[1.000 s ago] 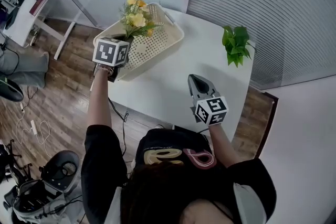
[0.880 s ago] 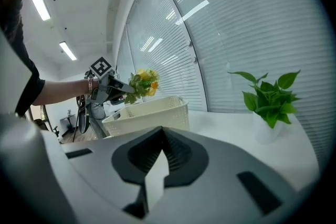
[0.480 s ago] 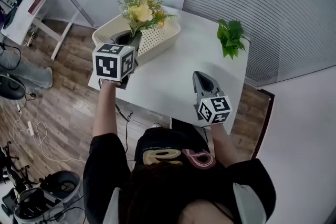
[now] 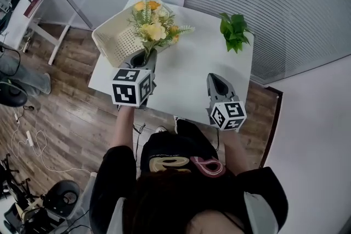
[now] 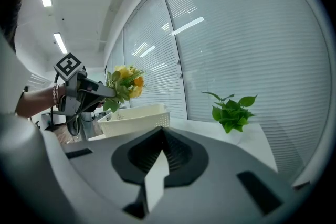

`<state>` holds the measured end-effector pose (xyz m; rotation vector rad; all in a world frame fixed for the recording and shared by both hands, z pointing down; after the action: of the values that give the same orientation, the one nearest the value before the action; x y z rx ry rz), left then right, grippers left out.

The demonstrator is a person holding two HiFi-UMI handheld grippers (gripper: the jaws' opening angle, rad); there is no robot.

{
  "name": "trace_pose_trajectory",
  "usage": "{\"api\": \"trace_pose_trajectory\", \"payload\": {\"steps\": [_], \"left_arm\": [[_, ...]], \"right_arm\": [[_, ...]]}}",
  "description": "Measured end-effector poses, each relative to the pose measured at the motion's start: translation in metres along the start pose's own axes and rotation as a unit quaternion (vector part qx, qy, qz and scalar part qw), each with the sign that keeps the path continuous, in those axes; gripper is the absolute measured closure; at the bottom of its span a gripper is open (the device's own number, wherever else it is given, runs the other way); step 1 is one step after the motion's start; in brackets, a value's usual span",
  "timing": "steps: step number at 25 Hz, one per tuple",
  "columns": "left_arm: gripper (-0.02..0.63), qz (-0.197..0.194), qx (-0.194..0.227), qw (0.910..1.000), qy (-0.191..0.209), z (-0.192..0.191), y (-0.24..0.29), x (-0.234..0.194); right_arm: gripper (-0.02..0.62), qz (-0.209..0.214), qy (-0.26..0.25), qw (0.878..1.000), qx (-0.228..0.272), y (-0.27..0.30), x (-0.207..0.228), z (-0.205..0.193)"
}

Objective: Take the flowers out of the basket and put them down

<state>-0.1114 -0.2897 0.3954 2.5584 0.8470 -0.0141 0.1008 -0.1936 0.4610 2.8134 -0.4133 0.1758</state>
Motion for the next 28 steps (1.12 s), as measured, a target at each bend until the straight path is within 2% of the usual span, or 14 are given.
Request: {"api": "trace_pose_trajectory", "payload": {"steps": [5,15,22,28], "left_arm": [[0.557,-0.006,-0.008,0.9999,-0.003,-0.027,-0.001,0.023],[0.557,-0.025,-0.057,0.9978,-0.021,-0.082,0.021,0.062],[0.557,-0.03,-0.101,0.9945,0.006,-0.114,0.052,0.075],[0.557,-0.042,-0.135,0.9897,-0.019,-0.145,0.083,0.08]], "right_arm": [[0.584,-0.015,0.0,1.0,-0.001,-0.015,0.003,-0.007],[0.585,-0.051,0.006,0.999,-0.014,-0.041,0.016,-0.019],[0.584,-0.069,0.01,0.997,-0.028,-0.046,0.031,-0.029],[0.584,-0.081,0.012,0.996,-0.036,-0.042,0.04,-0.029]]}}
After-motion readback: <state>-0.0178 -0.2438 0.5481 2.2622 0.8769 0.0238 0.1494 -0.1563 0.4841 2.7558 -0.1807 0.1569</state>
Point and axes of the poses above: the fingertips, and each gripper's own axes: y forward along the fingers, x to its right, z out of its top, the point moved 3 cm from there along -y, backward along the fingers, and after that the axes turned 2 degrees about y, right-handed, at the moved point
